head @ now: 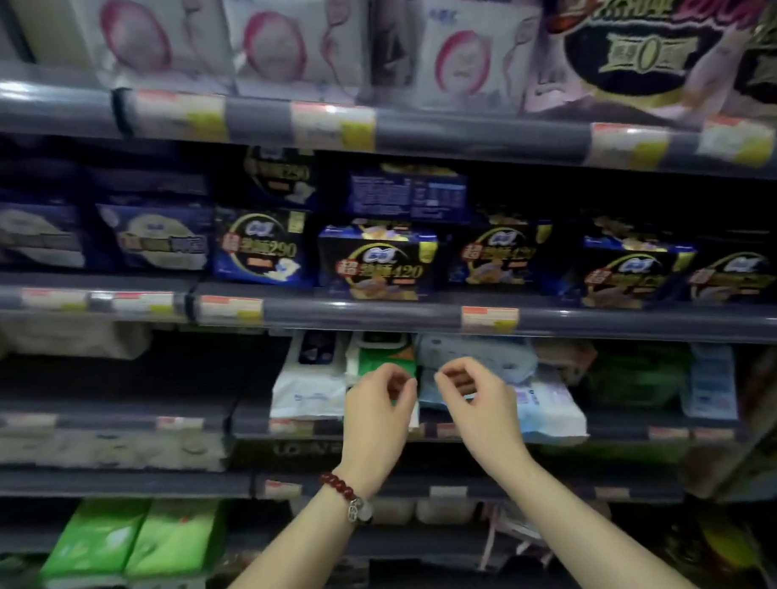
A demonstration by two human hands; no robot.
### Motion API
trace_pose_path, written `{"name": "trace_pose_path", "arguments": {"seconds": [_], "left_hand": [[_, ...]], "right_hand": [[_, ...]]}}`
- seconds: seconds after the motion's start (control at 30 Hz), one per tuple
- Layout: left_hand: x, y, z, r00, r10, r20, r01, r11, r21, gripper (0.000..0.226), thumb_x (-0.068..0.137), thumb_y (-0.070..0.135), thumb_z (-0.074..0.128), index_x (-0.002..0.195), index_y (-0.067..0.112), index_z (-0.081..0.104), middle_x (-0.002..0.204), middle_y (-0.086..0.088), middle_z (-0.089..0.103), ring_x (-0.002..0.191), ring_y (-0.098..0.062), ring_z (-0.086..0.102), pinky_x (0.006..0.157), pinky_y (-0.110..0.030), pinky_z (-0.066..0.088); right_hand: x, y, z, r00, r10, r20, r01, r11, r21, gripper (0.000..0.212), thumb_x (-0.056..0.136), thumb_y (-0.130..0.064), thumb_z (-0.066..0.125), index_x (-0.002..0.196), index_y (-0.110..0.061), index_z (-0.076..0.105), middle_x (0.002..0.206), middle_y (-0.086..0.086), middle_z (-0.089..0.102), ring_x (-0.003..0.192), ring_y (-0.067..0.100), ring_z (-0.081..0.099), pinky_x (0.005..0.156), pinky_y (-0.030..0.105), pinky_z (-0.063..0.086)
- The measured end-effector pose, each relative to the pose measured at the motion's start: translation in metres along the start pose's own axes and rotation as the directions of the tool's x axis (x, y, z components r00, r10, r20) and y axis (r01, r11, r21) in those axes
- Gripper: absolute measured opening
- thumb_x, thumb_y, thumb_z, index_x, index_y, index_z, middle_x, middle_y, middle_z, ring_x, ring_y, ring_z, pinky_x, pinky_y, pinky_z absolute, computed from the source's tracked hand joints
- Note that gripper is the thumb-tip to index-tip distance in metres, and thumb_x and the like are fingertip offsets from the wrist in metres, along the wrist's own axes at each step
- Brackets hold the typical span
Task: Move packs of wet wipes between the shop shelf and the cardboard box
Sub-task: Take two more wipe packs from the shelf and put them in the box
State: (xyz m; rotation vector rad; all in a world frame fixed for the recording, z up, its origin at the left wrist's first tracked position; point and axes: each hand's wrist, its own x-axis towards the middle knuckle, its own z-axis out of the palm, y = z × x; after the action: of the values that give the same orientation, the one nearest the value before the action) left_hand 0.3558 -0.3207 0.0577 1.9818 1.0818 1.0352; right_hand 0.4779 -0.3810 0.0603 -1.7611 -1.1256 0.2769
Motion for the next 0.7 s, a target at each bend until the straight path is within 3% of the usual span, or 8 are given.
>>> {"name": "trace_pose_path", "arguments": {"seconds": [0.13, 0.27, 0.37, 0.43, 0.53, 0.7], "left_hand": [[0.006, -0.037, -0.048, 0.995, -0.056, -0.084, 0.058, 0.998, 0.013, 0.011, 0.091, 0.022, 0.059, 0.084, 0.016, 0.064, 0.074, 0.004, 0.066, 0.070, -0.003, 0.059, 0.060, -0.011, 0.042], [0.019, -0.071, -0.084, 0.983, -0.126, -0.136, 0.129, 0.991, 0.016, 0.014, 0.091, 0.023, 0.058, 0.088, 0.013, 0.067, 0.079, 0.000, 0.067, 0.076, -0.013, 0.063, 0.067, -0.023, 0.046], [0.036, -0.099, -0.099, 0.966, -0.211, -0.152, 0.220, 0.974, 0.044, 0.021, 0.091, 0.029, 0.058, 0.098, 0.011, 0.067, 0.091, -0.005, 0.068, 0.085, -0.017, 0.061, 0.073, -0.029, 0.046], [0.047, -0.115, -0.102, 0.954, -0.272, -0.125, 0.282, 0.957, 0.072, 0.030, 0.089, 0.035, 0.059, 0.106, 0.010, 0.064, 0.102, -0.009, 0.065, 0.090, -0.019, 0.058, 0.075, -0.027, 0.042], [0.061, -0.125, -0.100, 0.942, -0.331, -0.047, 0.334, 0.939, 0.087, 0.047, 0.087, 0.041, 0.060, 0.119, 0.007, 0.057, 0.118, -0.016, 0.057, 0.104, -0.030, 0.057, 0.084, -0.034, 0.047], [0.077, -0.129, -0.081, 0.909, -0.412, 0.058, 0.402, 0.905, 0.139, 0.073, 0.076, 0.059, 0.063, 0.123, 0.005, 0.054, 0.126, -0.021, 0.051, 0.121, -0.036, 0.043, 0.097, -0.043, 0.045]], "right_hand": [[0.002, -0.020, 0.046, 1.000, 0.022, 0.001, -0.023, 1.000, 0.007, 0.004, 0.090, -0.017, 0.065, 0.087, -0.015, 0.065, 0.083, 0.003, 0.066, 0.073, 0.005, 0.058, 0.063, 0.009, 0.044], [0.008, -0.029, 0.075, 0.994, 0.100, -0.033, -0.101, 0.994, -0.030, 0.010, 0.091, -0.025, 0.063, 0.093, -0.015, 0.064, 0.096, 0.001, 0.061, 0.083, 0.012, 0.060, 0.075, 0.026, 0.050], [0.010, -0.036, 0.087, 0.980, 0.163, -0.114, -0.172, 0.983, -0.069, 0.014, 0.093, -0.027, 0.061, 0.099, -0.015, 0.063, 0.105, 0.002, 0.056, 0.093, 0.018, 0.057, 0.077, 0.030, 0.046], [0.013, -0.035, 0.092, 0.960, 0.211, -0.184, -0.234, 0.966, -0.113, 0.020, 0.092, -0.032, 0.061, 0.104, -0.016, 0.061, 0.114, 0.003, 0.053, 0.102, 0.020, 0.054, 0.075, 0.028, 0.039], [0.019, -0.030, 0.097, 0.931, 0.271, -0.245, -0.323, 0.924, -0.204, 0.038, 0.088, -0.043, 0.063, 0.114, -0.016, 0.057, 0.124, 0.007, 0.050, 0.117, 0.027, 0.046, 0.083, 0.037, 0.045], [0.025, -0.028, 0.113, 0.934, 0.281, -0.220, -0.344, 0.872, -0.347, 0.075, 0.081, -0.061, 0.062, 0.133, -0.010, 0.042, 0.137, 0.012, 0.043, 0.128, 0.032, 0.038, 0.100, 0.045, 0.042]]}}
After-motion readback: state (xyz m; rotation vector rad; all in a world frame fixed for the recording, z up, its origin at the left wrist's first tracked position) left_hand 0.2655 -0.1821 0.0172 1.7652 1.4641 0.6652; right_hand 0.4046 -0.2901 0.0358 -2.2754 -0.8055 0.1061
